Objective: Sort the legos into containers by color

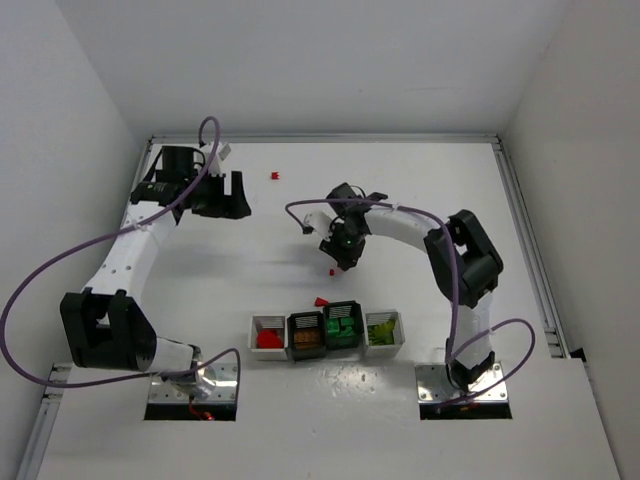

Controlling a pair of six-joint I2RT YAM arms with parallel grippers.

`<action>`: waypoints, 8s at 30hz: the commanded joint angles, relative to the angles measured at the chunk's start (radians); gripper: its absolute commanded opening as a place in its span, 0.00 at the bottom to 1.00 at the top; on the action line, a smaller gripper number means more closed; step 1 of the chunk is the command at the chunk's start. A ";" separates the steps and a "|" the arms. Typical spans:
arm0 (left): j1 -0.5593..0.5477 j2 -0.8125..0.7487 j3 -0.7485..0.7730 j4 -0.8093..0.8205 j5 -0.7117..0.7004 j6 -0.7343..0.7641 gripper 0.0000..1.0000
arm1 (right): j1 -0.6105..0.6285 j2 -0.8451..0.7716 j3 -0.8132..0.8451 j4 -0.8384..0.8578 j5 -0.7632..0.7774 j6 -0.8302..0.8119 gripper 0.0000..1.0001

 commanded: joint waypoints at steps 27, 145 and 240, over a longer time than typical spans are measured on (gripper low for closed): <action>0.031 0.208 -0.152 0.134 0.048 -0.017 0.92 | 0.579 -0.028 0.503 -0.393 -0.206 -0.225 0.00; -0.518 0.484 0.188 0.030 -0.529 -0.002 0.49 | -0.304 -0.694 0.070 0.061 0.134 0.628 0.93; -0.680 -0.260 -0.192 -0.595 0.149 0.937 0.51 | -0.145 -0.209 0.069 -0.243 -0.173 0.020 1.00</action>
